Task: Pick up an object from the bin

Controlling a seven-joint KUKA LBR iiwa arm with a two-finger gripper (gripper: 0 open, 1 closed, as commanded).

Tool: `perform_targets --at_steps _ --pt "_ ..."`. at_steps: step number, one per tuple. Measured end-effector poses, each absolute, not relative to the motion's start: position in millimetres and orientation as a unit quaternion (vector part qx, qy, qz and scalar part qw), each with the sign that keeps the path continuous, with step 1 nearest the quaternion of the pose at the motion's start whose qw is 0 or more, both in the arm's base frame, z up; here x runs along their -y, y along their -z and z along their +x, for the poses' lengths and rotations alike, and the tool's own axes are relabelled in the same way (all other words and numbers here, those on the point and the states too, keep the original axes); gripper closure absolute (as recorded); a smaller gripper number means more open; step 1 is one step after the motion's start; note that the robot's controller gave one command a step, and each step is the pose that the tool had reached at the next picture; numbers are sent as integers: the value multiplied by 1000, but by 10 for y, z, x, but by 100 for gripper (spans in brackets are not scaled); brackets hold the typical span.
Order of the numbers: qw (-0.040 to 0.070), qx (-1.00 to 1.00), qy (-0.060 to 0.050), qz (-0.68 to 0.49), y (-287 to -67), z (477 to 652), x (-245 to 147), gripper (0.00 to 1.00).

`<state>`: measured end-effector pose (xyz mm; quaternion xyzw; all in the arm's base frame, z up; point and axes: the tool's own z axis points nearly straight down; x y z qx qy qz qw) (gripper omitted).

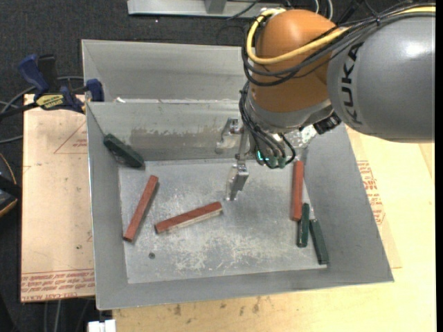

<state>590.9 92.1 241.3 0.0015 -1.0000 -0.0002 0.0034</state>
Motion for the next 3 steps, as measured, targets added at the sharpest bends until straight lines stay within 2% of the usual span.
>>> perform_targets --at_steps 1,2,3 --pt "-1 1000 1 0 -2464 5922 -916 0" --pt "-4 1000 1 -1 -1975 5923 -856 0" --pt "-2 998 0 61 -1350 5828 -940 0"
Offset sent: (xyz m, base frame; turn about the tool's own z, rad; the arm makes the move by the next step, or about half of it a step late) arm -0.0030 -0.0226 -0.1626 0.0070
